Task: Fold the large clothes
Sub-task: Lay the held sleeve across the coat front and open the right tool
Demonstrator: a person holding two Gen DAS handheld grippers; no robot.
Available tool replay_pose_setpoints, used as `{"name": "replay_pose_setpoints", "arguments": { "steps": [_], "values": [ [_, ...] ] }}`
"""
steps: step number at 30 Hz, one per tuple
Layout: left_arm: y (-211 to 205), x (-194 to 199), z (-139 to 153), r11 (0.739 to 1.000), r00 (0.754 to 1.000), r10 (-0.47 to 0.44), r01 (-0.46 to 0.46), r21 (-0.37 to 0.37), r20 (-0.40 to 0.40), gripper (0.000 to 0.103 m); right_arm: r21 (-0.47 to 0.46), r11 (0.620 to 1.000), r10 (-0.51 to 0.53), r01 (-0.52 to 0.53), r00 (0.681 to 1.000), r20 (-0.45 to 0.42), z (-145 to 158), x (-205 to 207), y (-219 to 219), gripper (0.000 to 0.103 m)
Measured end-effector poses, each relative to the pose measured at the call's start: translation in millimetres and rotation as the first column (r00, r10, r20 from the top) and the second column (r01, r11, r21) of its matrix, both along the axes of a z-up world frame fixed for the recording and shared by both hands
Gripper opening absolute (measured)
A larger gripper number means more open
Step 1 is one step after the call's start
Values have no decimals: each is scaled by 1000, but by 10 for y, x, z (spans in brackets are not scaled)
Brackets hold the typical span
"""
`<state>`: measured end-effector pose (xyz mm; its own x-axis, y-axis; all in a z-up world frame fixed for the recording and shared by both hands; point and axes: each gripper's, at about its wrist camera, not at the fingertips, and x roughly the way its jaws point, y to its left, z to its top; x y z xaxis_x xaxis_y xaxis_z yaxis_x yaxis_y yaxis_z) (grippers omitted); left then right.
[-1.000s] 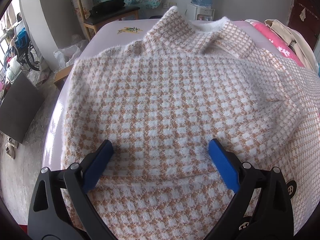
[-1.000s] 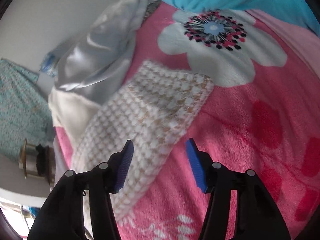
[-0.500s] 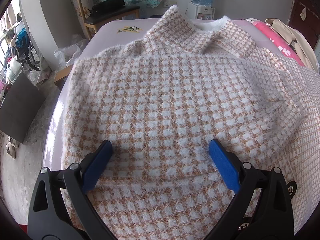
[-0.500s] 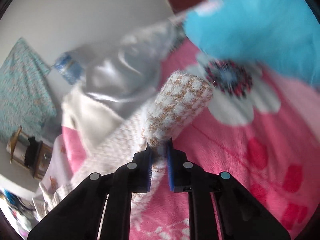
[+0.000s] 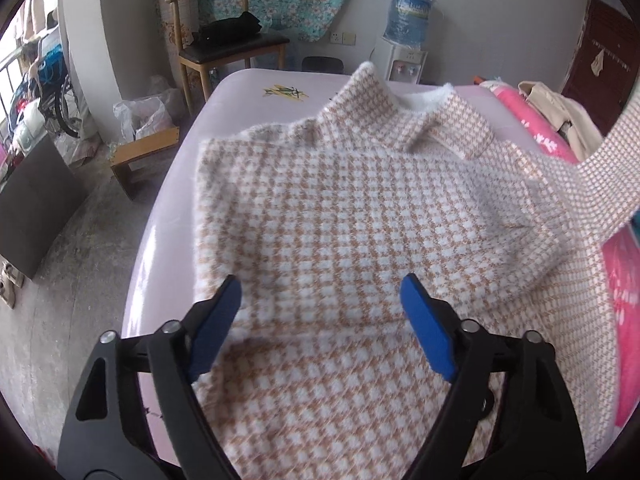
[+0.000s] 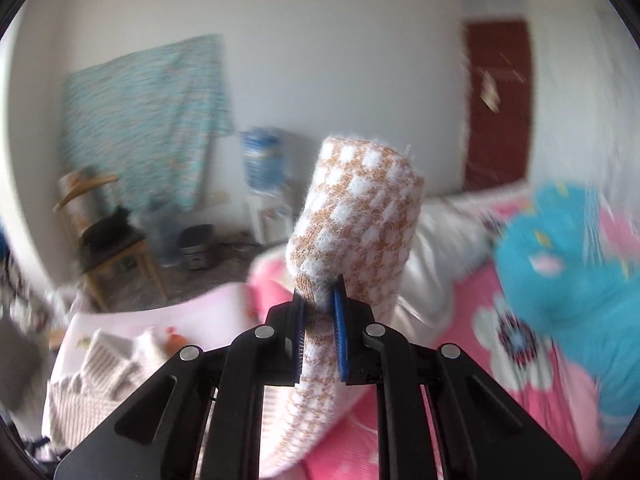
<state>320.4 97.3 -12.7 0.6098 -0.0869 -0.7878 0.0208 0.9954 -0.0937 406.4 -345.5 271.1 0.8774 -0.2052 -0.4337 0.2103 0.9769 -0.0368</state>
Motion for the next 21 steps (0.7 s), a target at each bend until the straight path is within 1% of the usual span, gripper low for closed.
{"name": "replay_pose_setpoints", "arguments": {
  "steps": [2, 4, 6, 7, 8, 9, 10, 11, 12, 14, 15, 16, 17, 18, 21],
  "values": [
    [114, -86, 39, 1000, 1000, 2, -2, -31, 5, 69, -60, 995, 83, -82, 996, 17, 84, 16, 509, 13],
    [242, -177, 74, 998, 1000, 6, -5, -57, 9, 66, -104, 977, 189, -186, 982, 26, 104, 18, 1072, 13],
    [349, -269, 91, 998, 1000, 9, -9, -69, 8, 65, -125, 948, 297, -294, 955, 7, 43, 21, 1597, 14],
    [403, -316, 95, 997, 1000, 13, -12, -72, 7, 65, -117, 924, 365, -364, 931, -18, -37, 17, 1872, 16],
    [452, -355, 98, 997, 1000, 12, -12, -75, 5, 65, -91, 896, 431, -435, 901, -53, -133, 23, 2100, 17],
    [488, -377, 98, 997, 1000, 10, -10, -77, 3, 65, -30, 842, 531, -538, 838, -129, -297, 60, 2358, 27],
    [528, -416, 97, 997, 1000, 7, -7, -81, -1, 65, 38, 798, 597, -601, 781, -181, -442, 84, 2531, 41],
    [562, -449, 94, 996, 1000, 5, -5, -87, -3, 65, 98, 763, 644, -640, 735, -211, -577, 102, 2643, 48],
    [589, -484, 92, 996, 1000, 1, -1, -93, -3, 65, 149, 735, 676, -662, 698, -237, -733, 113, 2723, 56],
    [640, -520, 99, 995, 1000, -7, 7, -104, 4, 65, 215, 710, 702, -670, 655, -279, -950, 164, 2738, 56],
    [654, -522, 105, 994, 1000, -13, 13, -108, 9, 65, 256, 705, 708, -661, 645, -287, -1049, 201, 2662, 56],
    [662, -518, 115, 993, 1000, -21, 23, -115, 16, 65, 278, 714, 700, -643, 651, -293, -1113, 246, 2554, 56],
    [661, -504, 127, 992, 999, -30, 33, -123, 25, 65, 284, 731, 683, -621, 666, -300, -1152, 290, 2472, 56],
    [656, -482, 140, 990, 999, -40, 44, -132, 32, 65, 288, 754, 657, -591, 690, -304, -1183, 333, 2310, 56],
    [603, -334, 182, 984, 997, -59, 67, -166, 53, 65, 303, 807, 586, -506, 746, -315, -1312, 382, 1743, 56]
  ]
}}
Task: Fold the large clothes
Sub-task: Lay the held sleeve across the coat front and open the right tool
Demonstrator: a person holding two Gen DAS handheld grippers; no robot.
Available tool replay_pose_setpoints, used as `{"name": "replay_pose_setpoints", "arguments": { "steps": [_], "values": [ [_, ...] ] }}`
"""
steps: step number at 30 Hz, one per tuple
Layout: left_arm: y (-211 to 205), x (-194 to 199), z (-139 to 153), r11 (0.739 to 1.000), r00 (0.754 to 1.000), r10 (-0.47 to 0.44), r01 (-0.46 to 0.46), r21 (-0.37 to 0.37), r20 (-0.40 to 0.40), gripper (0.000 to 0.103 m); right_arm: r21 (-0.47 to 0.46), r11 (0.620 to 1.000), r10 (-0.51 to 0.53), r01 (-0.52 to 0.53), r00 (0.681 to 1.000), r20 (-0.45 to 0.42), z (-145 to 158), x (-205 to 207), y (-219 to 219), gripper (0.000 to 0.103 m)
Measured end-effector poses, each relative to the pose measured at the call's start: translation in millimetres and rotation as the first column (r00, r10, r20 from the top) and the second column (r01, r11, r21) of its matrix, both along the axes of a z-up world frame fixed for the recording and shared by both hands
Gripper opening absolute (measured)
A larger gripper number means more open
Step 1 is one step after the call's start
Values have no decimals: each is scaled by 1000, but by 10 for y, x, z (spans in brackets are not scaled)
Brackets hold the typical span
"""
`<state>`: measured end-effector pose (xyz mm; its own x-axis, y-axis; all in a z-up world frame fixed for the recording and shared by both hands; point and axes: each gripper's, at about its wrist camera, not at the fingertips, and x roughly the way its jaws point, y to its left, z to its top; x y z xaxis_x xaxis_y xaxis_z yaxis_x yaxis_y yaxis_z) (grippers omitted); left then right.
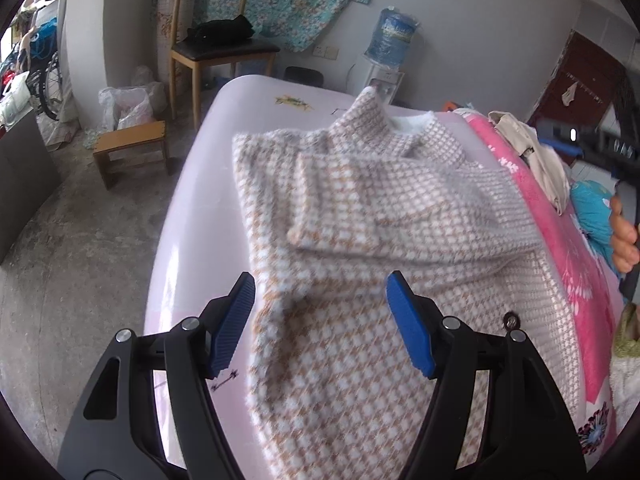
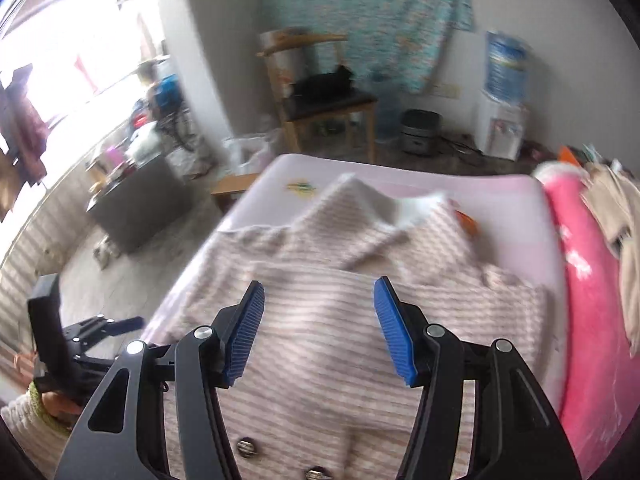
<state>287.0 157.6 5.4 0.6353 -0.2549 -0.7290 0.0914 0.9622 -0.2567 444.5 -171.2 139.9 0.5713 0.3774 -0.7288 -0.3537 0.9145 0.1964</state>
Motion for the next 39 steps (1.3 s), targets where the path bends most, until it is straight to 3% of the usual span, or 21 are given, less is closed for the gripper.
{"name": "replay_pose_setpoints", "arguments": {
  "steps": [6, 7, 10, 12, 17, 21, 22, 23, 26, 28, 32, 35, 36, 38, 39],
  "values": [
    [-161, 437, -27, 999, 1000, 31, -31, -10, 3, 61, -65, 975, -215, 212, 976, -44, -397, 127, -1063, 55],
    [-198, 510, -49, 999, 1000, 31, -31, -7, 1, 59, -65, 973, -227, 223, 971, -67, -526, 179, -1208, 47],
    [-311, 689, -147, 999, 999, 29, -29, 15, -25, 54, -86, 972, -229, 220, 965, -124, -805, 257, -1327, 36],
    [-372, 757, -219, 998, 998, 43, -41, 47, -46, 50, -110, 964, -257, 241, 953, -158, -1001, 354, -1388, 35],
    [-378, 826, -327, 995, 995, 75, -71, 69, -71, 48, -34, 942, -333, 335, 912, -240, -1206, 614, -1639, 36],
    [-354, 844, -370, 994, 994, 80, -73, 86, -80, 44, 11, 943, -313, 333, 899, -306, -1353, 836, -1700, 36],
    [-353, 847, -373, 993, 994, 79, -72, 88, -78, 44, 27, 945, -303, 326, 903, -305, -1347, 846, -1700, 18],
    [-351, 854, -377, 994, 994, 77, -71, 88, -76, 43, 46, 946, -294, 322, 908, -299, -1337, 845, -1710, 9],
    [-358, 865, -360, 994, 995, 74, -68, 83, -70, 40, 69, 939, -310, 337, 914, -261, -1260, 785, -1760, 6],
    [-372, 881, -345, 995, 995, 69, -63, 77, -68, 39, 31, 929, -353, 369, 908, -226, -1234, 758, -1814, 1],
    [-423, 921, -352, 994, 996, 63, -57, 89, -67, 39, 27, 908, -401, 419, 884, -240, -1291, 775, -2078, 1],
    [-413, 937, -391, 994, 994, 73, -66, 89, -79, 39, -4, 945, -322, 326, 932, -167, -1138, 585, -1941, 1],
    [-408, 941, -401, 994, 994, 75, -68, 87, -81, 39, -15, 967, -253, 254, 955, -152, -1072, 479, -1811, 4],
    [-379, 937, -411, 995, 993, 77, -71, 74, -83, 39, -64, 987, -153, 146, 979, -132, -988, 280, -1592, 28],
    [-366, 933, -412, 995, 993, 79, -73, 68, -84, 39, -103, 990, -104, 92, 988, -111, -958, 154, -1469, 54]
  ]
}}
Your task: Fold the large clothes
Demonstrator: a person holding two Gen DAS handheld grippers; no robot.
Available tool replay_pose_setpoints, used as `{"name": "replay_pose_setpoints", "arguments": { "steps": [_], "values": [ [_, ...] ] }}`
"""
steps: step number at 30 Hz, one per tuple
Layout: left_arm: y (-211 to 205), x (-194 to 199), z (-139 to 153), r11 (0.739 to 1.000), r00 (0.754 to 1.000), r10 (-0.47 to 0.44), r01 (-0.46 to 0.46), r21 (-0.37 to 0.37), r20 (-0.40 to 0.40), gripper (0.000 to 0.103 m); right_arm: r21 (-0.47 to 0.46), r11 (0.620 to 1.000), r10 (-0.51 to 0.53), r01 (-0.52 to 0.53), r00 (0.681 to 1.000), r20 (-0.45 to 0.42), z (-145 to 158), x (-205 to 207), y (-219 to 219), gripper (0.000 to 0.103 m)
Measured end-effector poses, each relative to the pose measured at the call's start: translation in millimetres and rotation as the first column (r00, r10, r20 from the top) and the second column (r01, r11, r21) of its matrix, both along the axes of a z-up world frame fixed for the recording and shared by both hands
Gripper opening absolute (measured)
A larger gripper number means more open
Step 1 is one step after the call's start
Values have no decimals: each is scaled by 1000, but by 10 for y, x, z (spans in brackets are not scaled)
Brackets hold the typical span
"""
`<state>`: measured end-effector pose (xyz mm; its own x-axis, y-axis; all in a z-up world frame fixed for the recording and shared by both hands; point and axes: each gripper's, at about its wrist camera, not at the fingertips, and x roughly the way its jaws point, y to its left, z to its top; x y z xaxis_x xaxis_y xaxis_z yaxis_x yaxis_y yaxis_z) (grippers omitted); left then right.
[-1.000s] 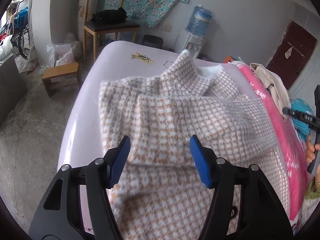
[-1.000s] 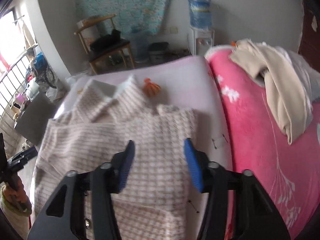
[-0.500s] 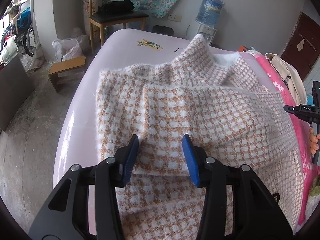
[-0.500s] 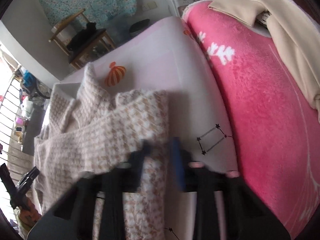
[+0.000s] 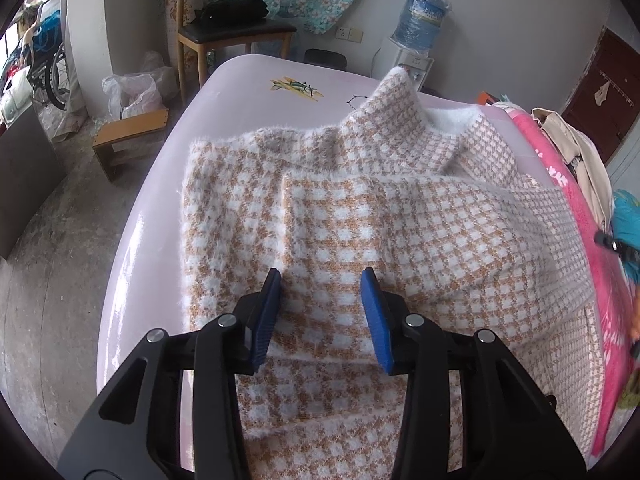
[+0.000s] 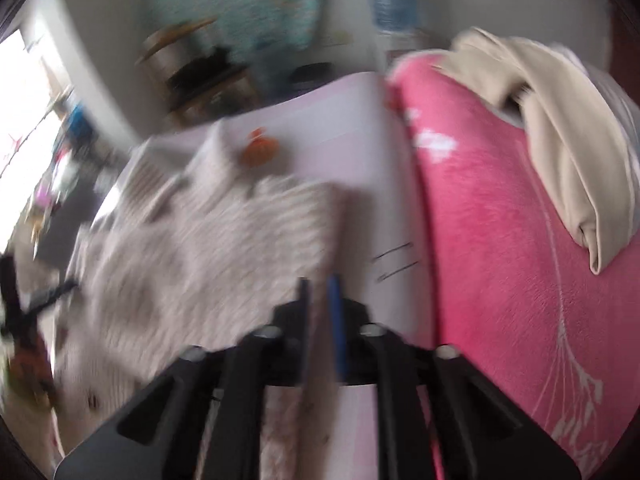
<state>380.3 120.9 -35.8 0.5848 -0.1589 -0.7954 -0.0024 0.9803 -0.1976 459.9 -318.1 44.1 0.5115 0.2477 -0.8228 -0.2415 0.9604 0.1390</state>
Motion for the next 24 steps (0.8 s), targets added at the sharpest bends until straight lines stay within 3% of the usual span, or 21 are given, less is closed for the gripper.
{"name": "replay_pose_setpoints", "arguments": {
  "steps": [1, 4, 6, 7, 8, 11, 15, 21, 24],
  "values": [
    [9, -5, 3, 1000, 1000, 2, -2, -4, 1, 39, -47, 996, 80, -79, 997, 15, 8, -157, 151, 61],
    [18, -14, 8, 1000, 1000, 3, -3, -4, 1, 39, -169, 967, 189, -190, 982, -24, -116, -404, 399, 61],
    [18, -32, 17, 1000, 1000, 4, -4, 2, 1, 39, -279, 941, 187, -193, 981, -50, -267, -452, 472, 61],
    [15, -40, 21, 1000, 1000, 4, -4, 5, 2, 39, -354, 923, 141, -150, 989, -50, -352, -425, 457, 61],
    [12, -47, 27, 1000, 1000, 5, -5, 7, 3, 39, -371, 921, 110, -119, 993, -47, -382, -405, 410, 59],
    [20, -80, 41, 1000, 1000, 1, -1, -2, 6, 39, -206, 978, 5, -17, 998, -56, -330, -350, 74, 56],
    [29, -123, 28, 1000, 1000, -7, 7, -10, 8, 39, -104, 992, -84, 76, 994, -70, -374, -389, -244, 52],
    [69, -137, -9, 1000, 1000, -15, 15, -11, 2, 39, -193, 981, -5, 1, 1000, -22, -271, -513, -65, 54],
    [157, -169, 83, 999, 999, -5, 7, -37, 35, 39, -162, 987, 18, -18, 1000, -3, -47, -592, -57, 56]
  ]
}}
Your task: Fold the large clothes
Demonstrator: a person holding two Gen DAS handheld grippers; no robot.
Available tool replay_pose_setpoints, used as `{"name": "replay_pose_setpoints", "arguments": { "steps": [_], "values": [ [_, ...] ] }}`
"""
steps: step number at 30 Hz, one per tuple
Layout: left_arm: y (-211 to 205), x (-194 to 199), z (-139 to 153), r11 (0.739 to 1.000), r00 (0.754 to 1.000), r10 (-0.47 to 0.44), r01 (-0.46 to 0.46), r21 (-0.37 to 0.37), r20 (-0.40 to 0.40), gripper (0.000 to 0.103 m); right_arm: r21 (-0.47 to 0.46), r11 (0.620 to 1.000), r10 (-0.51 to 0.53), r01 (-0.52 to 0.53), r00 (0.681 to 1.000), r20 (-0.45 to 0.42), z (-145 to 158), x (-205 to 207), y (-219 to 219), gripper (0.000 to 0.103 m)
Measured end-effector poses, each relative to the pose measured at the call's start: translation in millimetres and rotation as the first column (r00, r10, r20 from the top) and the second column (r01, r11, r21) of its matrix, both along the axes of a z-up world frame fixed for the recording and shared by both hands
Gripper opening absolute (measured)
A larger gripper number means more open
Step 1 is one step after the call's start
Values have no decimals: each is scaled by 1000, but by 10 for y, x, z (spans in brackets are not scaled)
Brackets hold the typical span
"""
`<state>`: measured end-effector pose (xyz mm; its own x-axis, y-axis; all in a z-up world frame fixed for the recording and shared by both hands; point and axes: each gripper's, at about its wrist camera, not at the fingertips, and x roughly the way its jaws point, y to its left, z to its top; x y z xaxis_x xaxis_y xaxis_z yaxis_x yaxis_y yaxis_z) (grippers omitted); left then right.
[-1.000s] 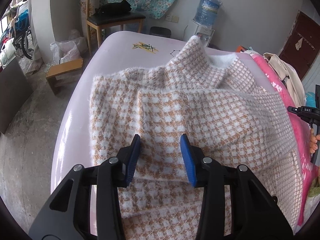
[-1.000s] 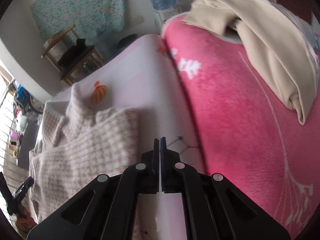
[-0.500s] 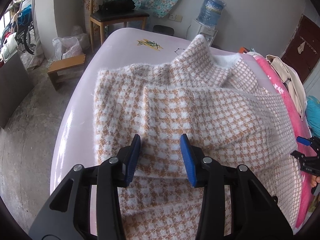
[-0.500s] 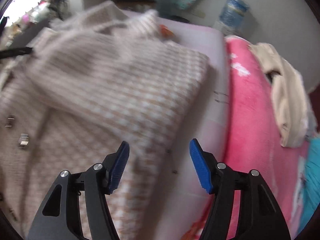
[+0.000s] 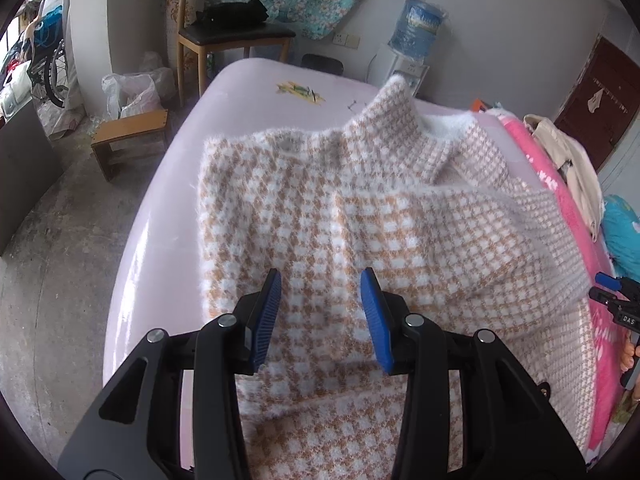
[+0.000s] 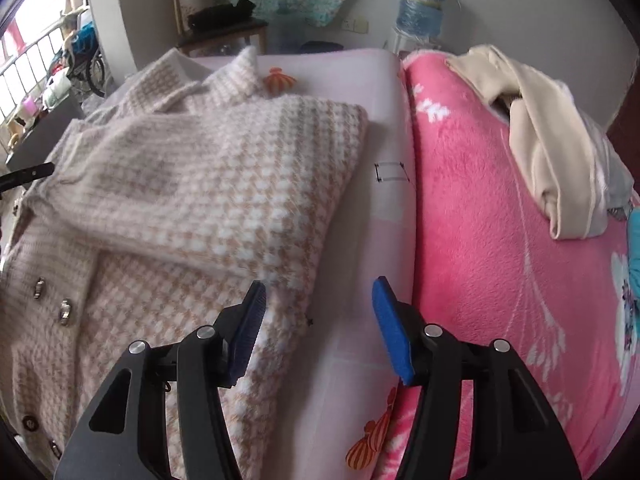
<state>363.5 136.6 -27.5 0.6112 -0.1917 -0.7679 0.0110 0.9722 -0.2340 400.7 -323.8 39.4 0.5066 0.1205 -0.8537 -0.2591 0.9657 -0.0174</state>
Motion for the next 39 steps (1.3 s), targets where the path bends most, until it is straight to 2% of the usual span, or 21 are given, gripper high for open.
{"name": "replay_pose_setpoints", "arguments": {
  "steps": [5, 7, 9, 12, 14, 16, 17, 18, 21, 22, 25, 27, 30, 31, 33, 36, 39],
  "values": [
    [26, 15, 197, 999, 998, -24, 26, -30, 60, 39, 176, 984, 26, -36, 998, 61, 389, 35, -2, 59],
    [-45, 77, 242, 999, 997, -39, 41, -33, 67, 39, 198, 980, 22, -36, 997, 73, 409, 184, 82, 59],
    [-133, 130, 254, 997, 996, -53, 57, -54, 73, 39, 207, 978, 22, -36, 997, 71, 337, 364, 186, 59],
    [-332, 204, 198, 993, 993, -100, 103, -51, 62, 39, 201, 979, 9, -18, 999, 44, 112, 650, 294, 44],
    [-444, 267, 61, 995, 995, -99, 99, 12, 8, 39, 184, 983, -13, 12, 1000, 3, -108, 796, 313, 40],
    [-472, 328, -124, 994, 996, -61, 67, 85, -66, 40, 122, 991, -51, 60, 996, -73, -420, 935, 294, 37],
    [-444, 325, -164, 995, 996, -58, 63, 74, -68, 42, 142, 988, -52, 63, 996, -79, -480, 954, 266, 37],
    [-405, 309, -158, 997, 997, -58, 61, 51, -59, 42, 158, 985, -51, 64, 995, -86, -473, 966, 246, 36],
    [-364, 290, -79, 997, 997, -62, 64, 52, -49, 41, 179, 981, -53, 68, 995, -88, -286, 980, 273, 36],
    [-355, 284, -35, 996, 997, -67, 69, 51, -32, 40, 217, 975, -41, 57, 996, -78, -198, 1000, 298, 36],
    [-396, 302, 106, 995, 995, -98, 98, 25, 22, 40, 244, 969, -29, 37, 999, -36, -79, 1111, 412, 36],
    [-486, 339, 140, 993, 993, -117, 116, 19, 34, 41, 290, 957, -8, 25, 998, -58, -155, 1248, 534, 36],
    [-651, 449, 8, 989, 991, -132, 134, 60, -33, 41, 330, 944, 34, 25, 985, -170, -500, 1410, 714, 39],
    [-679, 465, -51, 988, 991, -128, 132, 79, -48, 41, 321, 947, 34, 13, 990, -139, -497, 1382, 748, 41],
    [-684, 422, -54, 986, 990, -139, 141, 92, -27, 41, 306, 952, 41, 6, 988, -147, -423, 1364, 781, 43],
    [-565, 316, 47, 988, 991, -135, 135, 72, 3, 42, 390, 921, 64, -14, 991, -116, -155, 1189, 650, 43],
    [-415, 187, 168, 990, 992, -121, 117, 78, 38, 48, 402, 915, 56, -23, 996, -72, 101, 930, 477, 53]
  ]
}}
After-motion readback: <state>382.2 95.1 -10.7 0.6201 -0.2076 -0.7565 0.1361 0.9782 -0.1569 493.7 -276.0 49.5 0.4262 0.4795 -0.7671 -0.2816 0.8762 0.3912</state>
